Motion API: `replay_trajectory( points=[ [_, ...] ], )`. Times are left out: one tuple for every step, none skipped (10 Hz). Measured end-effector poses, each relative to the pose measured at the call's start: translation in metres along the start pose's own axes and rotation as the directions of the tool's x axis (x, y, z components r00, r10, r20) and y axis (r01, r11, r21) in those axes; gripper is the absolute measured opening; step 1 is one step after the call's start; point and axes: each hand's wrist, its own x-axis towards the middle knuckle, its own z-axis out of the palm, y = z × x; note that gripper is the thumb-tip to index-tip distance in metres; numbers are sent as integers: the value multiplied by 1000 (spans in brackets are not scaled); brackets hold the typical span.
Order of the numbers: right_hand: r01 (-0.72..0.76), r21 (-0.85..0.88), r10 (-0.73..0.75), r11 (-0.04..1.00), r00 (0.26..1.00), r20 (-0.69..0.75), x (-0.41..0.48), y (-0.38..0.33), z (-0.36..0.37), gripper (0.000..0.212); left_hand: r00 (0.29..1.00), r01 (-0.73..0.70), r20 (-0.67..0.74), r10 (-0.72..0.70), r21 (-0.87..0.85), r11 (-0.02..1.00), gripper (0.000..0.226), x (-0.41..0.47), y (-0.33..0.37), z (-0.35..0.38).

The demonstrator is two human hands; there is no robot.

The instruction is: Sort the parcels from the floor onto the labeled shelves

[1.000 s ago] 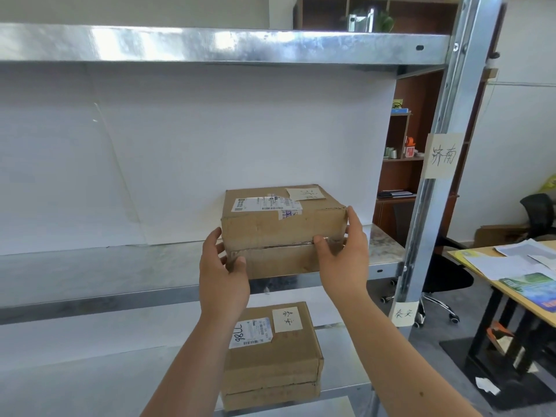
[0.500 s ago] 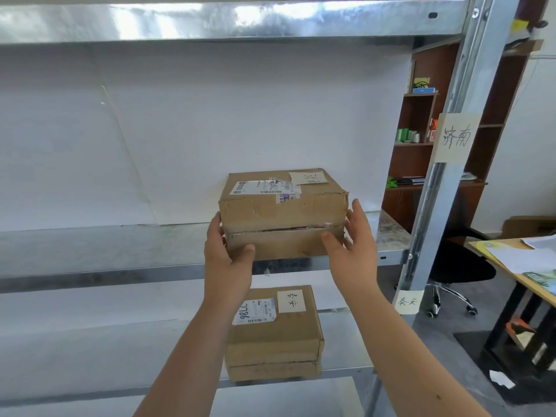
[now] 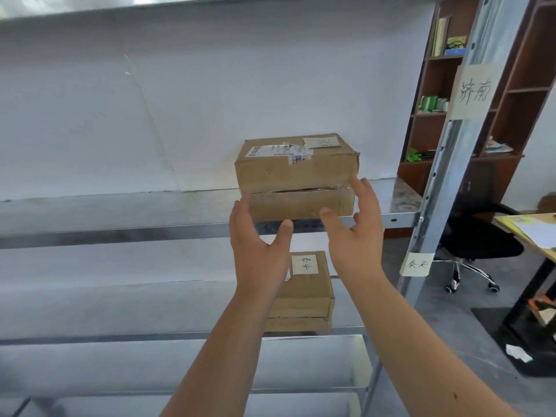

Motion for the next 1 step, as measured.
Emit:
replay_trajectory(
  points=[
    [-18, -10, 18, 1000, 1000, 4, -17, -8, -1, 64, 1000, -19, 0, 19, -7, 1000, 78, -12, 8, -10]
  ],
)
